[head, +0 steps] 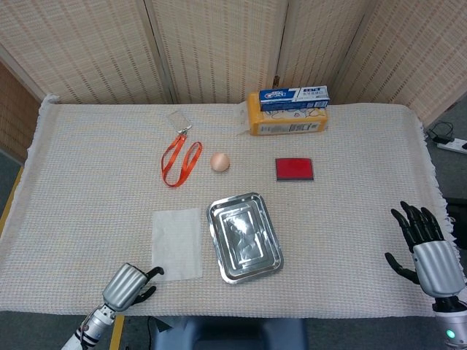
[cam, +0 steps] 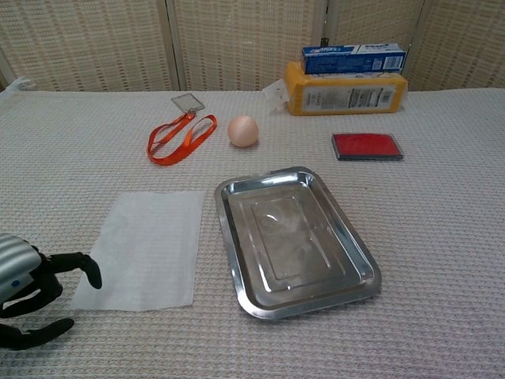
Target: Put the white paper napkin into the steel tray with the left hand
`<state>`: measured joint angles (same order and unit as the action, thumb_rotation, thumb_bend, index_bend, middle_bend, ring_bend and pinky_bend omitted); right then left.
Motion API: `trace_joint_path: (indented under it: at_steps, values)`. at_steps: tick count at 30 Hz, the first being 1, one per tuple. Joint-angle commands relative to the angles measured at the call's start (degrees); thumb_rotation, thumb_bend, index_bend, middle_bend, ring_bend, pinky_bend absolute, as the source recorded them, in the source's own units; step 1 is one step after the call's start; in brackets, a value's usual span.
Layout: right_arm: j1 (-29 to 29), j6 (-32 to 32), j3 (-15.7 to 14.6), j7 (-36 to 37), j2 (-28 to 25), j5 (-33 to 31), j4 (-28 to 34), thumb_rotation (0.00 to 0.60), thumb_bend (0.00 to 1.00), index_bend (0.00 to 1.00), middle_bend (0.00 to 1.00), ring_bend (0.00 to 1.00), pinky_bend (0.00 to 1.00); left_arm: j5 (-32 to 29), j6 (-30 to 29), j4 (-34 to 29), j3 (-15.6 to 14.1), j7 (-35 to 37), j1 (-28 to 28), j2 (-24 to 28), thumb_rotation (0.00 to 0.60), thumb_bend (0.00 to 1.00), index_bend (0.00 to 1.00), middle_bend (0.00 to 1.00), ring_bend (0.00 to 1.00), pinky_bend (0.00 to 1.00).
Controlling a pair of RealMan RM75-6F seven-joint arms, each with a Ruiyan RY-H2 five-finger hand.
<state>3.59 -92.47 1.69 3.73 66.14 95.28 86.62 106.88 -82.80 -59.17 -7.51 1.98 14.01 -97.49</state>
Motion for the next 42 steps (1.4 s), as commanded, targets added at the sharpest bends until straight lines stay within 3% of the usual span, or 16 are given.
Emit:
trace_joint_path:
  at_steps: [1,20,25,28,34,42]
  values:
    - [0.04,0.02,0.08,0.04,0.07,-0.05,-0.13,0.600,0.34,0.00,0.00,0.00,0.00,-0.17,0.14,0.67,-0.13,0.28,0.37,-0.62,0.600,0.36,0.43,1.00,1.00,1.00]
    - [0.43,1.24,0.40,-0.28,0.30,-1.09,-0.54,0.600,0.34,0.00,0.00,0.00,0.00,-1.75,0.35,8.00,0.45,1.28,3.05,-5.13,0.600,0.39,0.43,1.00,1.00,1.00]
    - [0.54,1.50,0.39,-0.52,0.35,-1.16,-0.61,0.600,0.34,0.00,0.00,0.00,0.00,-1.35,-1.27,11.45,0.34,3.02,3.57,-7.04,0.600,0.49,0.50,1.00,1.00,1.00]
    - [0.54,1.55,0.36,-0.60,0.38,-1.18,-0.61,0.600,0.34,0.00,0.00,0.00,0.00,-0.98,-2.97,14.11,0.23,4.93,3.79,-8.61,0.600,0.50,0.56,1.00,1.00,1.00]
    - [0.57,1.44,0.35,-0.51,0.28,-1.00,-0.64,0.600,0.34,0.00,0.00,0.00,0.00,-0.57,-5.61,18.81,-0.07,7.63,4.07,-11.32,0.600,0.58,0.61,1.00,1.00,1.00]
    - [0.58,1.37,0.35,-0.33,0.10,-0.93,-0.61,0.600,0.34,0.00,0.00,0.00,0.00,-0.97,-7.80,21.63,-0.16,9.28,4.15,-12.72,0.600,0.61,0.63,1.00,1.00,1.00]
